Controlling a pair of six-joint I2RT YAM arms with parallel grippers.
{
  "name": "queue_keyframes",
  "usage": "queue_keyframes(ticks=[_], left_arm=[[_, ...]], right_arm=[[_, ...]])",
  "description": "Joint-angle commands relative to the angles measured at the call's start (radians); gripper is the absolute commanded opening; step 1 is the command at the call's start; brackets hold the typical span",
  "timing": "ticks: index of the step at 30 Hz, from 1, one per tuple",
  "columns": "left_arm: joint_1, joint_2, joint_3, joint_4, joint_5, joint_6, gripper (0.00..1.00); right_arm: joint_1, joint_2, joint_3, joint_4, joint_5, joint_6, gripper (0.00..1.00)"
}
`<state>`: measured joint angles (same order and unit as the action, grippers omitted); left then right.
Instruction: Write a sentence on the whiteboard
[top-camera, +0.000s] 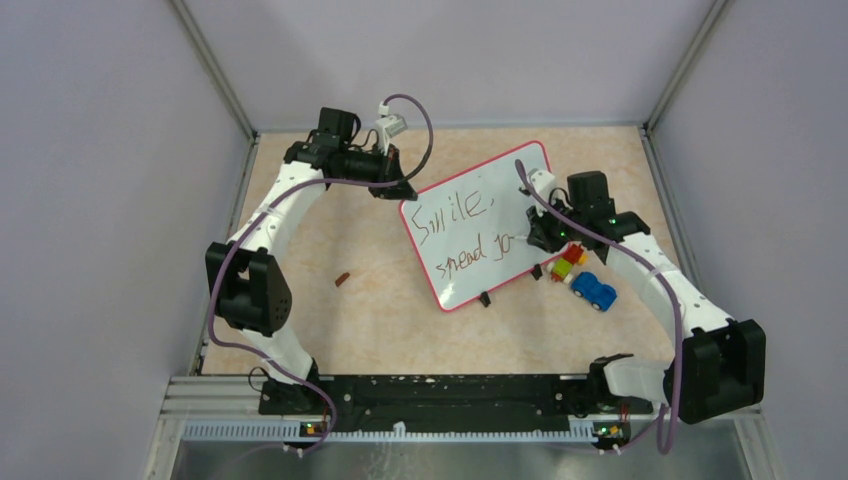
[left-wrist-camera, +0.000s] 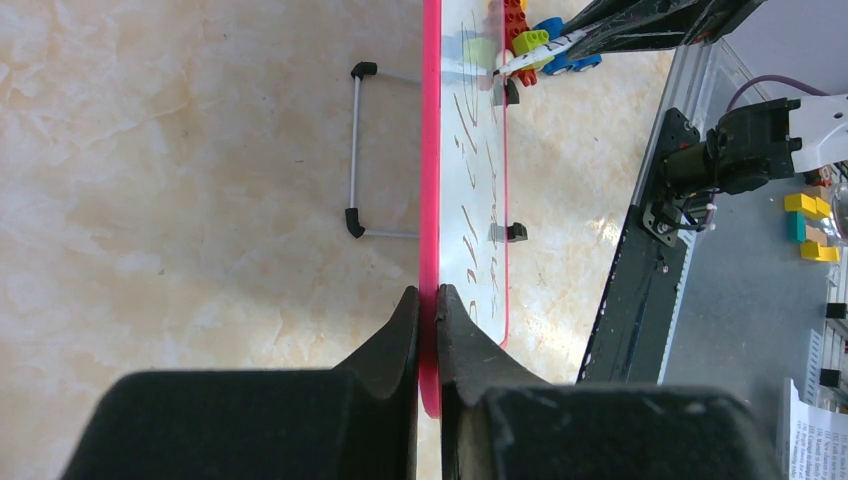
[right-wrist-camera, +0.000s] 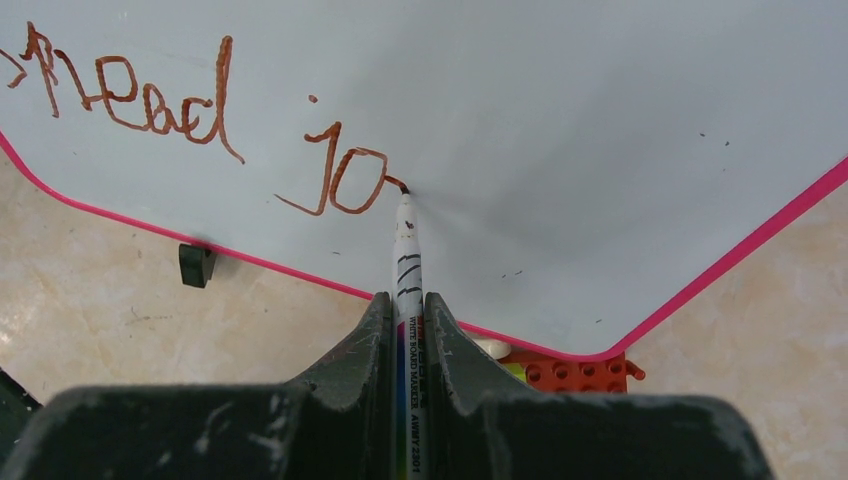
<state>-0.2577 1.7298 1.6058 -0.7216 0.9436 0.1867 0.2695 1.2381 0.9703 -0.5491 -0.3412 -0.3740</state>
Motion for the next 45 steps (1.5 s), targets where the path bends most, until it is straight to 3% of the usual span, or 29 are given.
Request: queue_keyframes(ticks=[1, 26, 45], left_arm=[[-0.031, 0.023, -0.035, -0.073, -0.02, 0.022, 0.0], [-0.032, 0.022, -0.03, -0.075, -0.023, 0.02, 0.0], [-0.032, 0.031, -0.037, -0.072, -0.014, 0.018, 0.0]], right_arm=[[-0.017, -0.001, -0.017, 0.01, 0.023, -0.028, 0.0], [-0.024, 0.036, 0.124, 0.023, 0.058, -0.022, 0.0], [-0.019, -0.046, -0.064, -0.012, 0.018, -0.026, 0.0]])
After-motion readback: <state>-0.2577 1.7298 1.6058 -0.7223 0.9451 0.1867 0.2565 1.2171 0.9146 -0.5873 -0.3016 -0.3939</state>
